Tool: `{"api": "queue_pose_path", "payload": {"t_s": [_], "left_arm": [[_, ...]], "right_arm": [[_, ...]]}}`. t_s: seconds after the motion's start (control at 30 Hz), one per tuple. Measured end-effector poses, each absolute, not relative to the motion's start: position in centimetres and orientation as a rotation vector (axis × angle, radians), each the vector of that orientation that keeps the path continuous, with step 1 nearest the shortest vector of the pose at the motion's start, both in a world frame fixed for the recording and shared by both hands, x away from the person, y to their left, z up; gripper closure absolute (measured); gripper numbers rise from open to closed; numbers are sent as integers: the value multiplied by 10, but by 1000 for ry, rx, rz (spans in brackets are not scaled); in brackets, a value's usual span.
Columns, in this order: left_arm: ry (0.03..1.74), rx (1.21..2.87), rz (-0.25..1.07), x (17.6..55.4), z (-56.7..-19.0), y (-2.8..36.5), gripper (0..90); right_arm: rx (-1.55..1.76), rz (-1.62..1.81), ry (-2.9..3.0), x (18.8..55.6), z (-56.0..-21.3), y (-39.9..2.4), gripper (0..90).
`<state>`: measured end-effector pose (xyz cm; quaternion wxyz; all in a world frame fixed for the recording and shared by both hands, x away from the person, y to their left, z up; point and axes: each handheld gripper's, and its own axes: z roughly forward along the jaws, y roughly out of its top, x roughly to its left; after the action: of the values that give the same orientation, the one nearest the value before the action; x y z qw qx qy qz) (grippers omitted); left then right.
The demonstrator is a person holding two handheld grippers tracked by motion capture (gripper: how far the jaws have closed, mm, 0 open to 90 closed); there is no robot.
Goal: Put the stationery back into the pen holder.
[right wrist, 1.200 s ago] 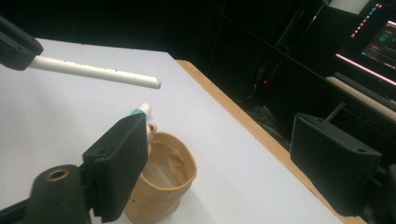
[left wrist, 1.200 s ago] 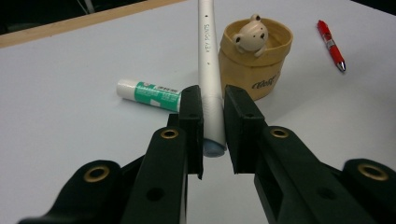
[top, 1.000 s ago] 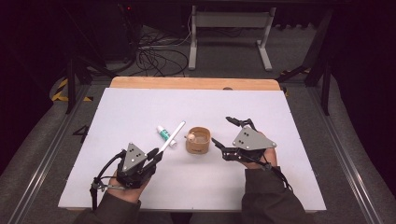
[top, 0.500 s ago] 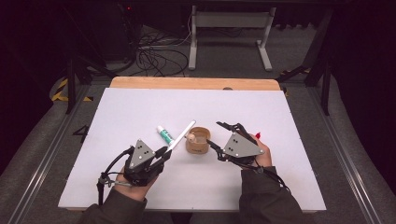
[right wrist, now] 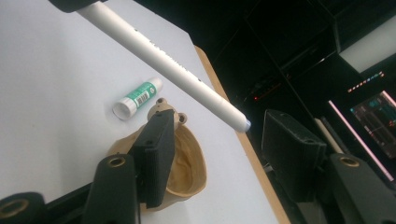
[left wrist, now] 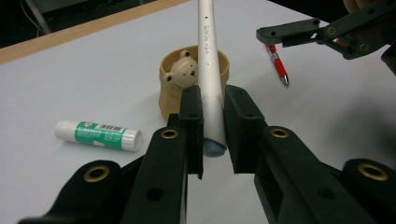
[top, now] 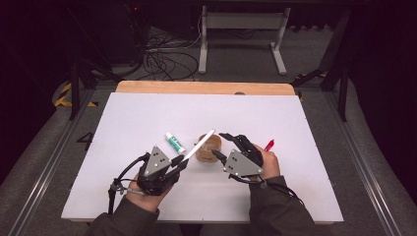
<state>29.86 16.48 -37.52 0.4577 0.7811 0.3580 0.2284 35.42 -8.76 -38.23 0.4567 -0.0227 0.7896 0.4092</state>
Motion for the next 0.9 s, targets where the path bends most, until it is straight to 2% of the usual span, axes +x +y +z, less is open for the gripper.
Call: {"api": "queue_pose_path", "payload": {"t_s": [0.37,0.9], "left_arm": [[856,1953,536,303,-375,154,784],[826,1976,494,307,-373,144,784]], "right_arm": [[-134,911,1922,354,-389,-80,463],[-239,793,1883,353,-398,-70,540]]}}
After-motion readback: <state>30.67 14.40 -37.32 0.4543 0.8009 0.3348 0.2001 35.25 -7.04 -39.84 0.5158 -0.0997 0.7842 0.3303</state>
